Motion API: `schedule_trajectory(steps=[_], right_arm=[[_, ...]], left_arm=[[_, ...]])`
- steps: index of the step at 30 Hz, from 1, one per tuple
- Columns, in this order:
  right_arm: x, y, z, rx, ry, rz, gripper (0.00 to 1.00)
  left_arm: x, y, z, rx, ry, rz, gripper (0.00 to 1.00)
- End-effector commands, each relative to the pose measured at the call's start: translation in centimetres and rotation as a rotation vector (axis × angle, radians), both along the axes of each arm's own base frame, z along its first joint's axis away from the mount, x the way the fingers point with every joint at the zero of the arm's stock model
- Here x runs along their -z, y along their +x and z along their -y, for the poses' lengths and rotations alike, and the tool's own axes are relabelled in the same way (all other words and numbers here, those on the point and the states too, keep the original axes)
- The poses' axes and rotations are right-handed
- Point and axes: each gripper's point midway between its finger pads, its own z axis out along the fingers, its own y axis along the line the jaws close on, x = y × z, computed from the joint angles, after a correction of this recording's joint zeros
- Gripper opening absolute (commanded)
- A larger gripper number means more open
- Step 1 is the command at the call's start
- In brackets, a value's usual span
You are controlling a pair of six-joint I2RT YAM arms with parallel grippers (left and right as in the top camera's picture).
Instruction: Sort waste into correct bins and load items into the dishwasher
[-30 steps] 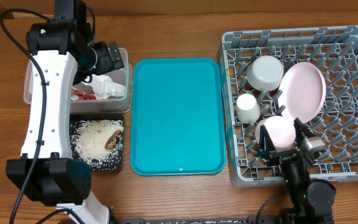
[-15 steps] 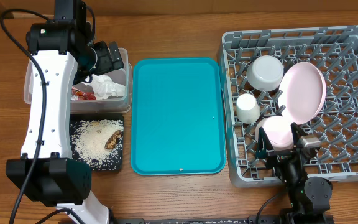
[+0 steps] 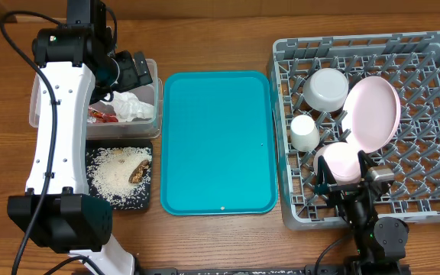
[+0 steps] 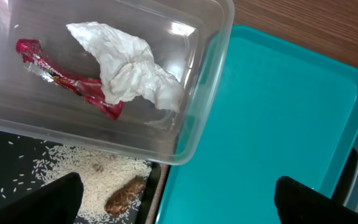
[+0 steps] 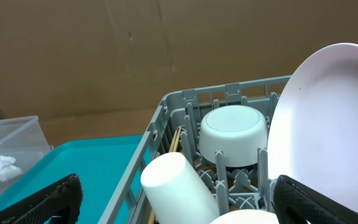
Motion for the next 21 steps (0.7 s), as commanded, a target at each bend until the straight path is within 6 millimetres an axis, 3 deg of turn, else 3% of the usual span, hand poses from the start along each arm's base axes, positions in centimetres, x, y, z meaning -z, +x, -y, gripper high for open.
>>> schedule_trajectory(steps=[1, 13, 17, 21], right_arm=[[0.2, 0.0, 0.1, 0.006, 0.004, 0.003, 1.00], [0.2, 0.0, 0.1, 0.006, 0.004, 0.003, 1.00], [0.2, 0.0, 0.1, 0.006, 0.004, 0.003, 1.00], [0.2, 0.0, 0.1, 0.006, 0.004, 0.003, 1.00]], left_arm=[[-0.2, -0.1, -0.2, -0.013, 0.007, 0.005, 1.00], [-0.2, -0.1, -0.1, -0.011, 0.013, 0.005, 1.00], [-2.2, -0.7, 0.3, -0.002, 0.013, 0.057, 1.00], [-6.3, -2.4, 0.3, -0.002, 0.012, 0.168, 1.00]])
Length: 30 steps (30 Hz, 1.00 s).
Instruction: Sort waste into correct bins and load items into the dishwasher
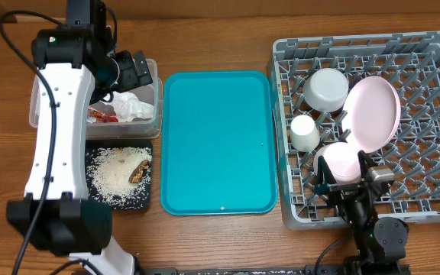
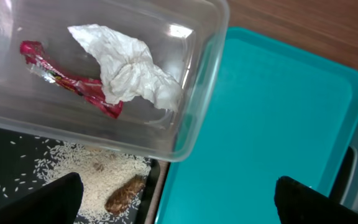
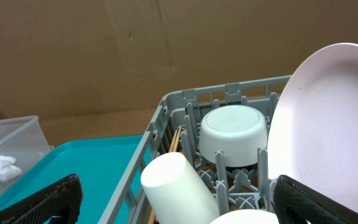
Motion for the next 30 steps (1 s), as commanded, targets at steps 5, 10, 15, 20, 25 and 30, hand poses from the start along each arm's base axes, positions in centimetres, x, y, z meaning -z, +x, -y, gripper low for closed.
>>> schedule_trajectory(steps=[5, 10, 15, 20, 25, 30], right_arm=[[0.2, 0.0, 0.1, 0.006, 0.005, 0.004, 1.00], [0.2, 0.0, 0.1, 0.006, 0.005, 0.004, 1.00], [0.2, 0.0, 0.1, 0.006, 0.005, 0.004, 1.00], [0.2, 0.0, 0.1, 0.006, 0.005, 0.004, 1.00], [0.2, 0.0, 0.1, 0.006, 0.005, 0.004, 1.00], [0.2, 0.0, 0.1, 0.006, 0.005, 0.004, 1.00]], left_arm=[[-10.9, -5.3, 0.0, -0.008, 0.006, 0.305, 1.00], [-15.8, -9.6, 0.0, -0.009, 0.004, 0.465, 1.00], [-17.0, -14.0, -0.1, -0.010, 0.003, 0.538, 1.00], [-13.8, -18.4, -0.2, -0.013, 0.007, 0.517, 1.00], [-8.4, -21.9, -0.2, -0.013, 0.007, 0.448, 1.00], [-3.1, -23.9, -0.2, -0.013, 0.008, 0.407, 1.00]])
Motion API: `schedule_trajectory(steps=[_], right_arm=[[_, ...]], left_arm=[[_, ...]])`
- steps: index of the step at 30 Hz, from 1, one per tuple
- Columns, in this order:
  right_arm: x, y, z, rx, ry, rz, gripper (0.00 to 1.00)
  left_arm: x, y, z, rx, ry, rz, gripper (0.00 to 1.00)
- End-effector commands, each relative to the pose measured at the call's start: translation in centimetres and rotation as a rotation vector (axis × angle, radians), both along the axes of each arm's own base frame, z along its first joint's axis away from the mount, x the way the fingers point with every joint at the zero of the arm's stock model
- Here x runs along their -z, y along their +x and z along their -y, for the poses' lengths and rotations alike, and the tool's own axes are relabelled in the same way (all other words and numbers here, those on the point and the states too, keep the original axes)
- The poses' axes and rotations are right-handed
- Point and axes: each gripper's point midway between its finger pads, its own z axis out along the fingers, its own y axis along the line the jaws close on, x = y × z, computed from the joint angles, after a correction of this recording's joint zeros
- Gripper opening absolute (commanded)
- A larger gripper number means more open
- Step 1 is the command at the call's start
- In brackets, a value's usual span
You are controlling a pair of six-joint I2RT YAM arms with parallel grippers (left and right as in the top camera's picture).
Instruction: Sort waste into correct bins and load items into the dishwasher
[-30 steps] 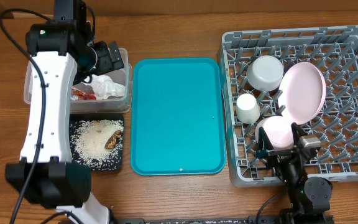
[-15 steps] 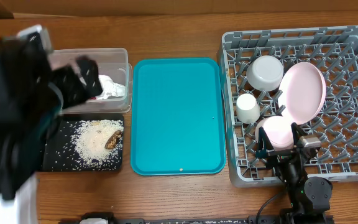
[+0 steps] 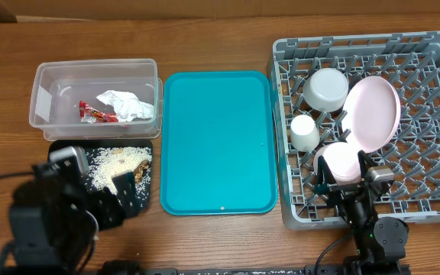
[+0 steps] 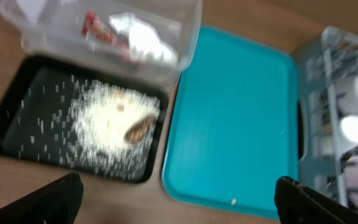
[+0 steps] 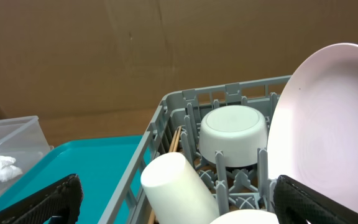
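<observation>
The clear waste bin (image 3: 44, 99) at the back left holds a red wrapper (image 3: 98, 114) and a crumpled white tissue (image 3: 128, 105). In front of it a black tray (image 3: 67, 156) carries spilled rice (image 4: 107, 121) and a brown food scrap (image 4: 140, 129). My left gripper (image 3: 124, 197) is open and empty, low at the front left beside that tray. The grey dish rack (image 3: 434, 153) holds a white bowl (image 5: 235, 134), a white cup (image 5: 179, 180), a pink plate (image 5: 328, 124) and a pink bowl (image 3: 341, 162). My right gripper (image 3: 347, 180) is open at the rack's front.
A teal tray (image 3: 218, 141) lies between the bins and the rack, with one tiny white crumb (image 4: 233, 201) near its front edge. Wooden chopsticks (image 5: 176, 140) stand in the rack beside the cup. The left wrist view is blurred.
My left arm has left the clear bin at the back left and now sits folded at the table's front left, gripper still open. The right arm has not moved.
My left gripper hung open over the right end of the clear bin, with wrapper and tissue lying inside. A moment later it had barely shifted. Now the arm is drawn back to the front left, and the bin's contents are unchanged.
</observation>
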Motion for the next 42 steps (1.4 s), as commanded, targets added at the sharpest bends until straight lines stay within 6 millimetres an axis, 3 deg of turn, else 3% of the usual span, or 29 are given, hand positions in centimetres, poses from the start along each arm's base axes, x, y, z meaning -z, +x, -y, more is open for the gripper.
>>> schedule_trajectory(steps=[1, 6, 12, 20, 33, 42], right_arm=[[0.2, 0.0, 0.1, 0.006, 0.004, 0.004, 1.00], [0.2, 0.0, 0.1, 0.006, 0.004, 0.004, 1.00], [0.2, 0.0, 0.1, 0.006, 0.004, 0.004, 1.00], [0.2, 0.0, 0.1, 0.006, 0.004, 0.004, 1.00], [0.2, 0.0, 0.1, 0.006, 0.004, 0.004, 1.00], [0.2, 0.0, 0.1, 0.006, 0.004, 0.004, 1.00]], left_arm=[[3.3, -0.8, -0.1, -0.011, 0.002, 0.000, 1.00], [5.3, 1.3, -0.1, -0.010, -0.001, 0.191, 1.00], [3.8, 4.7, 0.3, 0.008, -0.020, 0.551, 1.00], [3.0, 6.2, 0.4, 0.015, -0.022, 0.836, 1.00], [8.0, 6.9, 0.2, 0.003, -0.018, 0.870, 1.00], [12.3, 7.5, -0.2, -0.007, 0.018, 0.766, 1.00]])
